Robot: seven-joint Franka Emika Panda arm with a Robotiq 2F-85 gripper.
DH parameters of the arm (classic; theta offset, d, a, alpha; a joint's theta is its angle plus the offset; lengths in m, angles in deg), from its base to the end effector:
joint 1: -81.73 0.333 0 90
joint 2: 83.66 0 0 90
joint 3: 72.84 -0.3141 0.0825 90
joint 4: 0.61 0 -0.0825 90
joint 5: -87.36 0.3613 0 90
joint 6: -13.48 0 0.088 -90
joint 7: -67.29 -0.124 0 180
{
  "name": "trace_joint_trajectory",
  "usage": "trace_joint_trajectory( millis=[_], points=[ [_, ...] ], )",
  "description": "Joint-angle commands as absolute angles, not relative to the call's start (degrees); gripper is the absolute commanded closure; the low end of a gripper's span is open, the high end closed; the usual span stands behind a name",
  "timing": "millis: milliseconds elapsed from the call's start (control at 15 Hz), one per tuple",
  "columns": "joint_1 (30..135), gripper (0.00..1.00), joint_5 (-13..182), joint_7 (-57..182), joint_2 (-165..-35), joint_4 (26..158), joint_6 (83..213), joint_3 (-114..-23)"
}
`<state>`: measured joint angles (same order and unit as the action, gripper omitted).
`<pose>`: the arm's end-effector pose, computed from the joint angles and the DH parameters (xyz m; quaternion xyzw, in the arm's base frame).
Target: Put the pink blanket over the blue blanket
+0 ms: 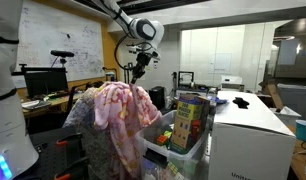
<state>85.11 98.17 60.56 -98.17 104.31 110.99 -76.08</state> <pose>0.5442 0.0827 0.3651 -0.9767 0.0303 0.1991 0.0738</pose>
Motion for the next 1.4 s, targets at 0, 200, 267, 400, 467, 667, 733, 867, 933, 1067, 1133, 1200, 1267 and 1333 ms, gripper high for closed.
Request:
trace_joint_trajectory(
  millis=[0,200,267,400,467,667,733,867,933,1067,1133,1200,1267,1333],
  points=[
    [86.3,1.0,98.3,61.9,-93.3,107.2,111.6,-77.3],
    [87.1,1.0,99.8,64.2,-90.6,107.8,113.3,-78.7],
    [87.4,1.0,100.1,65.1,-89.4,108.5,114.0,-79.2],
    [88.0,1.0,100.7,66.9,-87.5,109.7,114.7,-80.1],
    [88.3,1.0,101.1,68.0,-86.6,110.4,114.8,-80.5],
    [89.4,1.0,102.0,71.0,-83.7,113.3,115.8,-81.7],
    [89.7,1.0,102.1,72.0,-82.7,114.6,116.1,-82.0],
    [90.6,1.0,102.2,73.8,-81.0,116.9,116.8,-82.7],
    [91.1,1.0,102.2,74.4,-80.2,118.1,117.4,-83.1],
    [92.1,1.0,102.7,74.6,-79.7,119.5,118.8,-84.0],
    [92.8,1.0,103.0,74.0,-79.8,119.6,119.8,-84.5],
    [93.3,1.0,104.0,73.6,-80.1,119.7,121.5,-85.0],
    [93.9,1.0,105.5,72.9,-80.8,119.0,123.1,-85.5],
    [94.4,1.0,107.5,72.9,-81.3,118.6,125.3,-85.9]
  ],
)
